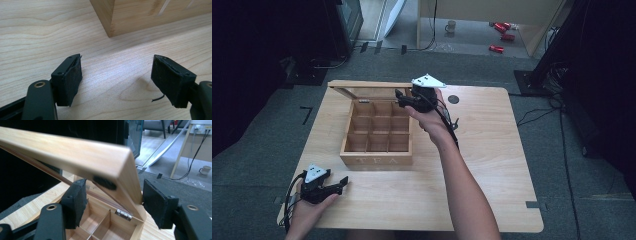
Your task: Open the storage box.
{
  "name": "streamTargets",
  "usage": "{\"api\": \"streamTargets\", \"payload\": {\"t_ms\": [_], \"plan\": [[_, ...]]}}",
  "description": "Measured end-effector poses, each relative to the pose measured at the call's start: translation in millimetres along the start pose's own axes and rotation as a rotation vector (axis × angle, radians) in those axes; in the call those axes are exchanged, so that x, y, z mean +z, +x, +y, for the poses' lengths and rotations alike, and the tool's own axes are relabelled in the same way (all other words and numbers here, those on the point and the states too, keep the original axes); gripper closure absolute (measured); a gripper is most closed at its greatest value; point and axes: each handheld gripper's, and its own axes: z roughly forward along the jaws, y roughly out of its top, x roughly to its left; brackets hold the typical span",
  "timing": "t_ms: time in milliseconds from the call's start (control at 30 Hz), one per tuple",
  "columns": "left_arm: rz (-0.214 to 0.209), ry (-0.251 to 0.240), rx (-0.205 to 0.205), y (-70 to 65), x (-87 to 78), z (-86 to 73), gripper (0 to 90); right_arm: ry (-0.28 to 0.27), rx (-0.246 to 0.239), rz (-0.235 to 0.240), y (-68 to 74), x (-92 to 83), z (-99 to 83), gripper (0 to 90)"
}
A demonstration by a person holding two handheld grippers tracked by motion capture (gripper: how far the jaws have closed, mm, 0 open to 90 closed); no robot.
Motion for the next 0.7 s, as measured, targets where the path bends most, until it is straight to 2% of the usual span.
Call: {"api": "streamTargets", "payload": {"t_ms": [200, 333, 433, 567, 700], "plan": [[-0.004, 0.001, 0.001, 0.3, 0.5, 0.7, 25.5, -0.007, 0.009, 0.010, -8.5, 7.2, -4.1, 41.3], [-0.004, 0.002, 0.002, 0.4, 0.9, 1.0, 25.5, -0.024, 0.015, -0.002, -10.2, 12.1, -5.9, 41.7], [-0.002, 0.001, 0.002, 0.3, 1.0, 1.0, 25.6, -0.012, 0.015, -0.008, -13.5, 18.6, -9.4, 42.2], [-0.004, 0.001, 0.001, 0.4, 0.9, 1.0, 25.7, -0.001, -0.005, -0.028, -16.6, 30.4, -17.0, 42.3], [0.002, 0.001, 0.003, -0.3, 1.2, 1.0, 25.7, -0.013, -0.011, -0.024, -19.5, 35.9, -19.6, 42.4]]}}
